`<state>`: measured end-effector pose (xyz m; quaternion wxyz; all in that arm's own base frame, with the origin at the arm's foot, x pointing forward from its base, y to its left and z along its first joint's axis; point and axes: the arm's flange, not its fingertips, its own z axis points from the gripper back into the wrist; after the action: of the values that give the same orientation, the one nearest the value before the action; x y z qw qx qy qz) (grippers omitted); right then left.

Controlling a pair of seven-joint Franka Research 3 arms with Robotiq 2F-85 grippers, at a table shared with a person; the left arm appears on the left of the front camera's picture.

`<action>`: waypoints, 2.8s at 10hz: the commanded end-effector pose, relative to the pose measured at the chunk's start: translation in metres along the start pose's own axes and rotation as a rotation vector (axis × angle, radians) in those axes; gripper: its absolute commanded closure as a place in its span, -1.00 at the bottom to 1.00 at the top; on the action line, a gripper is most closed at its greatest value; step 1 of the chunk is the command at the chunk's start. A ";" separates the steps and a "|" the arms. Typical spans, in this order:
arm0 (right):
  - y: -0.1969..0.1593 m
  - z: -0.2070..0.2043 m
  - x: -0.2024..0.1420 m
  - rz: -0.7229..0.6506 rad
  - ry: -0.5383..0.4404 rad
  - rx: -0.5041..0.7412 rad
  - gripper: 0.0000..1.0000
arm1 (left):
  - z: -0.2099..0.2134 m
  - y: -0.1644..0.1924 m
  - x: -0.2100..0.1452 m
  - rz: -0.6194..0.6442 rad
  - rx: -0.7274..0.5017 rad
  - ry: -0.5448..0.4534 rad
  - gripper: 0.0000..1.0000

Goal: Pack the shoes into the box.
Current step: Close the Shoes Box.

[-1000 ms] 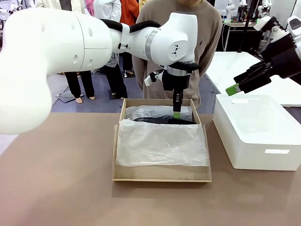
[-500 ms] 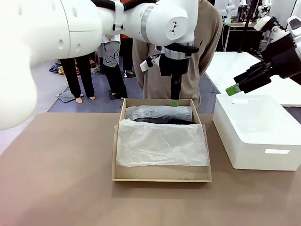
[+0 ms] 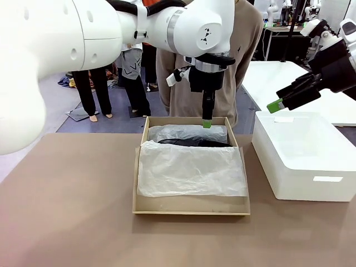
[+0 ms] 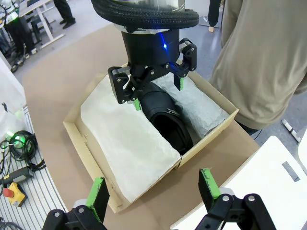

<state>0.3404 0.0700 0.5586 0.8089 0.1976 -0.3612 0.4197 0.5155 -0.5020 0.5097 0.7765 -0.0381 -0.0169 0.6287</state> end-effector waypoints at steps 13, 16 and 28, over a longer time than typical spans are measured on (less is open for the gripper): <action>-0.001 0.000 0.000 -0.001 -0.004 0.000 -1.00 | 0.035 0.031 0.082 -0.668 0.032 -0.221 -1.00; -0.001 0.000 0.000 -0.001 -0.004 0.000 -1.00 | 0.050 0.044 0.135 -1.073 0.036 -0.194 -1.00; -0.001 0.000 0.000 -0.001 -0.004 0.000 -1.00 | 0.060 0.043 0.176 -1.331 0.050 -0.222 -1.00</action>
<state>0.3404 0.0700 0.5586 0.8089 0.1975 -0.3612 0.4198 0.5076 -0.3195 0.5609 0.9926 0.0602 -0.1048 0.0115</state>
